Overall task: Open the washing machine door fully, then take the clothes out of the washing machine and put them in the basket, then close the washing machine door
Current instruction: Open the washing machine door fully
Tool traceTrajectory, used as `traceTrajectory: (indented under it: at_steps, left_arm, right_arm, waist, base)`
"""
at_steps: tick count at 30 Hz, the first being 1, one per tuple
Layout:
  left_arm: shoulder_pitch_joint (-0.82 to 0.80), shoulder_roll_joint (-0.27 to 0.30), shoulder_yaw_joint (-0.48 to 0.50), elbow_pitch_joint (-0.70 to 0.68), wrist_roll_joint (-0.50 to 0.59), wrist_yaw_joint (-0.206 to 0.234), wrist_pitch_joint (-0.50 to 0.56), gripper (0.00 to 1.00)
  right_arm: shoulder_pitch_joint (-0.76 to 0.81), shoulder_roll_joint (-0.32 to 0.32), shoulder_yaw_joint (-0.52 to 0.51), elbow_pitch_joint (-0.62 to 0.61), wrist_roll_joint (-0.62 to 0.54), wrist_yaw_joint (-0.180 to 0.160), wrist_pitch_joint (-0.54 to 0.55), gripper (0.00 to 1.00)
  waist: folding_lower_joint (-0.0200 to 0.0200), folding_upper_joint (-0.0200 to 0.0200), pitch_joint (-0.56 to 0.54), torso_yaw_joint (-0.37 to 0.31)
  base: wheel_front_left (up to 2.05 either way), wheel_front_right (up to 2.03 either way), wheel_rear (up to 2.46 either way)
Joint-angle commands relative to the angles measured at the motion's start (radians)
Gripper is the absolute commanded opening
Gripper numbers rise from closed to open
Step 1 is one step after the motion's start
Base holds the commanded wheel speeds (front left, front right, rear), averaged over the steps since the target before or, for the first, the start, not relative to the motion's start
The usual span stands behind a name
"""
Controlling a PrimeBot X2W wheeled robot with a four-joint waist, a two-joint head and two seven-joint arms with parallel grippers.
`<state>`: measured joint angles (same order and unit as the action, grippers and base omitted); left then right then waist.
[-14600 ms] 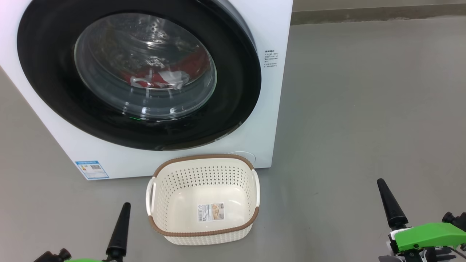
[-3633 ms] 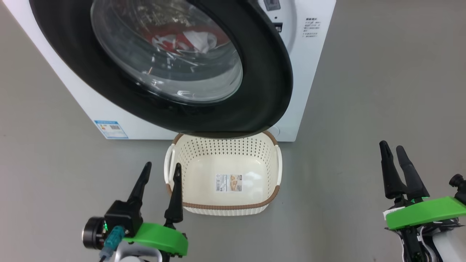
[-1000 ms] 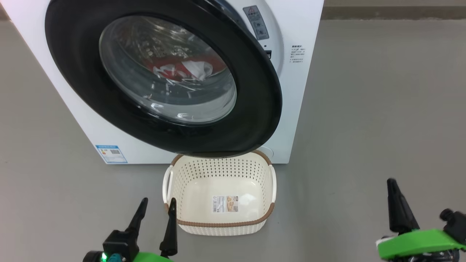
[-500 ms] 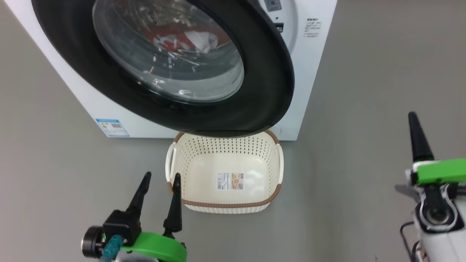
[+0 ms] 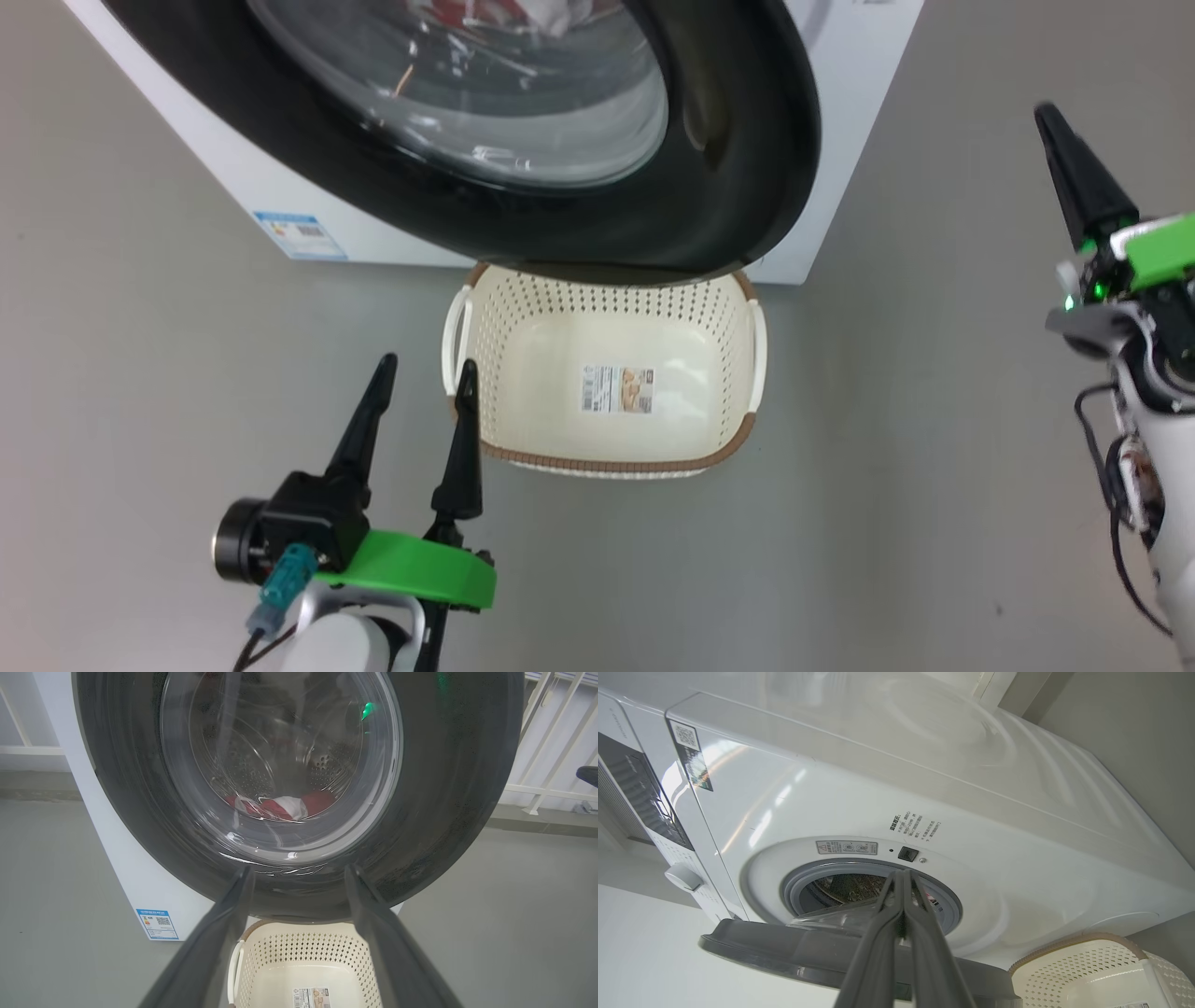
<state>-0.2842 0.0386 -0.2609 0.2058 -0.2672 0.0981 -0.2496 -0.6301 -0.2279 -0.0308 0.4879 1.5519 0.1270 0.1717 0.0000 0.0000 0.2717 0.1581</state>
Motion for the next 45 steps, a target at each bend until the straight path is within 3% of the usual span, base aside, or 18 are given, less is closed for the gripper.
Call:
traceTrajectory:
  at_steps: [1, 8, 19, 45]
  left_arm:
    - [-0.032, 0.012, 0.023, -0.032, -0.009, 0.010, -0.012, 1.00]
    - [-0.067, 0.012, -0.008, -0.048, -0.025, 0.024, -0.012, 1.00]
    - [-0.091, 0.012, -0.042, -0.055, -0.039, 0.044, -0.012, 1.00]
    - [-0.092, 0.012, -0.052, -0.028, -0.045, 0.046, -0.012, 1.00]
  right_arm:
    - [-0.047, -0.014, 0.028, -0.012, 0.008, 0.004, 0.027, 0.00]
    - [-0.188, -0.034, 0.085, 0.052, 0.022, 0.004, 0.168, 0.00]
    - [-0.312, -0.011, 0.138, 0.093, 0.037, 0.004, 0.292, 0.00]
    - [-0.257, 0.031, 0.163, 0.071, 0.100, 0.004, 0.499, 0.00]
  waist:
    - [0.0000, 0.0000, 0.052, 0.025]
    - [0.0000, 0.0000, 0.107, 0.053]
    - [0.0000, 0.0000, 0.138, 0.075]
    - [0.0000, 0.0000, 0.107, 0.079]
  base:
    - [0.00, 0.00, 0.00]
    - [0.00, 0.00, 0.00]
    - [0.00, 0.00, 0.00]
    - [0.00, 0.00, 0.00]
